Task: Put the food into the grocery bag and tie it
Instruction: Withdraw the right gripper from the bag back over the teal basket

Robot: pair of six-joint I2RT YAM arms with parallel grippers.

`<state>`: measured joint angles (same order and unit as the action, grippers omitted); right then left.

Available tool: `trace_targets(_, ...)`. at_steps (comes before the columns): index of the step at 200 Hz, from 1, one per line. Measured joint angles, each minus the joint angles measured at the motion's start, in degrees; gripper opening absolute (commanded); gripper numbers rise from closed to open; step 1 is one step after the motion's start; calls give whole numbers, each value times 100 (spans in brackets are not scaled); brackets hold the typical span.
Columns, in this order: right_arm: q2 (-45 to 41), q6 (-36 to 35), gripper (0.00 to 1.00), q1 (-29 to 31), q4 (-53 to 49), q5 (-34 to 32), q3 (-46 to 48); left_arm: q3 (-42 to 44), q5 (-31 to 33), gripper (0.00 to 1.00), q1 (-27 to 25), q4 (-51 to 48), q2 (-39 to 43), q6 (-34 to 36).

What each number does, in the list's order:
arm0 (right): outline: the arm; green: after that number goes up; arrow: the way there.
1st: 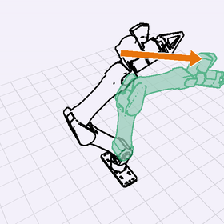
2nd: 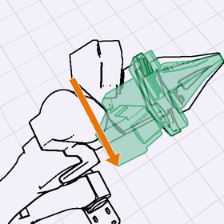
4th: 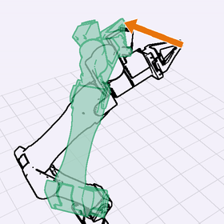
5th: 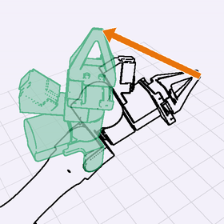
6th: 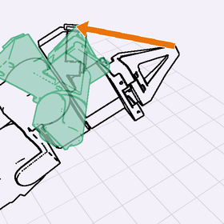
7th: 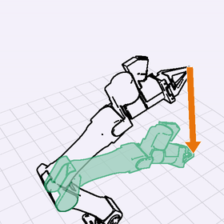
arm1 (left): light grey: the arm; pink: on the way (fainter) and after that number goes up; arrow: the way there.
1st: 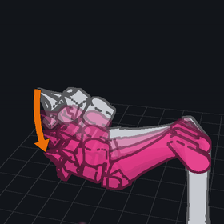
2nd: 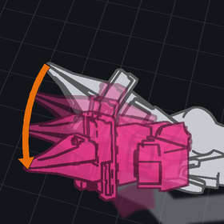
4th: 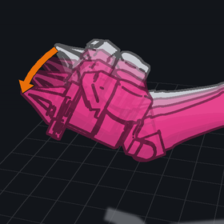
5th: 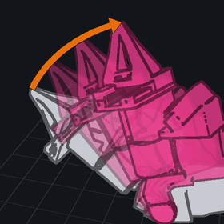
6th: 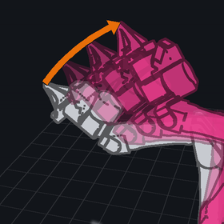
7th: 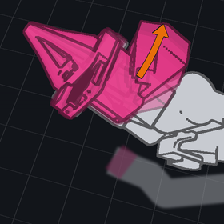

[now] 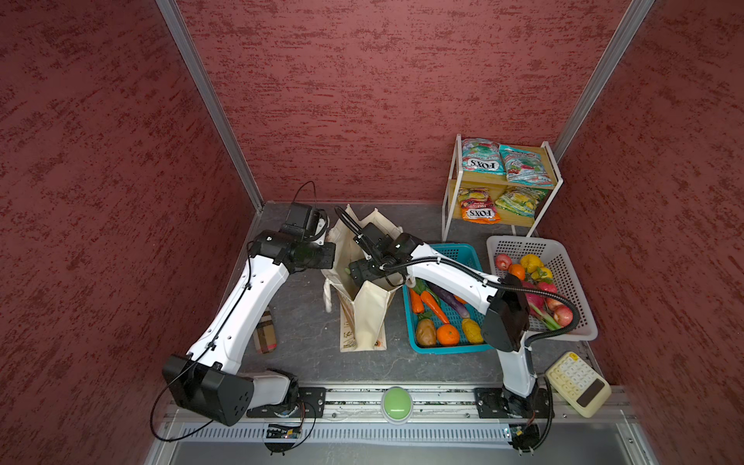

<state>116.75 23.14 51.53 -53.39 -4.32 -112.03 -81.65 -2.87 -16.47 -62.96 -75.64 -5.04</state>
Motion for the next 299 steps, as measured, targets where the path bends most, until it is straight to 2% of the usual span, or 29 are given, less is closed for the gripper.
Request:
trace_targets(44,-358,92,99,57,-317,-553,-673,2,0,0,0,0,11,2)
trace_targets(99,-1615,125,99,57,-393,-2149,-621,33,0,0,0,15,31,2)
trace_targets(121,-2444,81,99,57,9,-2900,146,35,0,0,0,39,33,2)
trace_targets(140,-3279,197,99,55,595,-3580,1259,39,-2,0,0,46,33,2)
trace_targets(169,-4391,625,99,-37,1349,-4142,2892,70,-2,0,0,68,33,2)
trace_targets(192,-4750,1200,99,-315,1381,-4194,3344,76,-2,0,0,90,33,2)
trace_targets(225,-4754,2201,99,-763,973,-4019,3595,76,-2,0,0,92,33,0)
trace_targets(253,-4747,3121,99,-1176,549,-3386,4229,76,-2,0,0,92,33,0)
trace_targets(299,-4747,4207,99,-1576,385,-2291,5202,76,-2,0,0,92,31,0)
